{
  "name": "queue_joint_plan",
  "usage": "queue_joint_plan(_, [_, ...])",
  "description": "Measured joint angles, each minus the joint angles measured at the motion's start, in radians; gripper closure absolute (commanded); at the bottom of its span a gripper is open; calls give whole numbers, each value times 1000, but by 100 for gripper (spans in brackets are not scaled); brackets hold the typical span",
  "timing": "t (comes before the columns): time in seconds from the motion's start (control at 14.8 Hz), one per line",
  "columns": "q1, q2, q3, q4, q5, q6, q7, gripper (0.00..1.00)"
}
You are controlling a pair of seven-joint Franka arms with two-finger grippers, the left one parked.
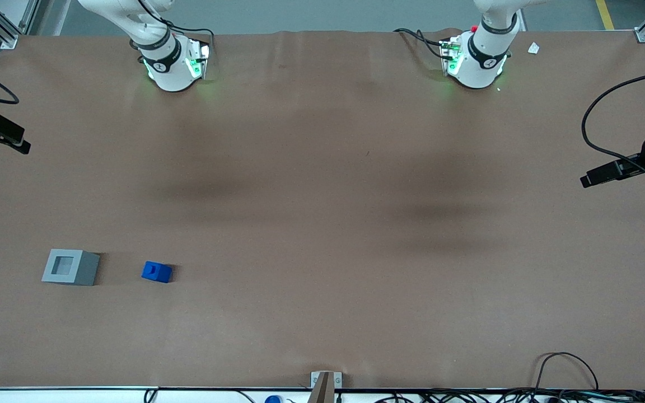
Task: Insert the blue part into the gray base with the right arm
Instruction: 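Move the right gripper out toward the blue part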
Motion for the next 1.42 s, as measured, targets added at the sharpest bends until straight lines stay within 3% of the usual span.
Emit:
queue_joint_plan(0.74, [-4,2,-3,0,-1,7,9,0])
queue_joint_plan(1.42, [-68,121,-15,-31,-1,151,11,0])
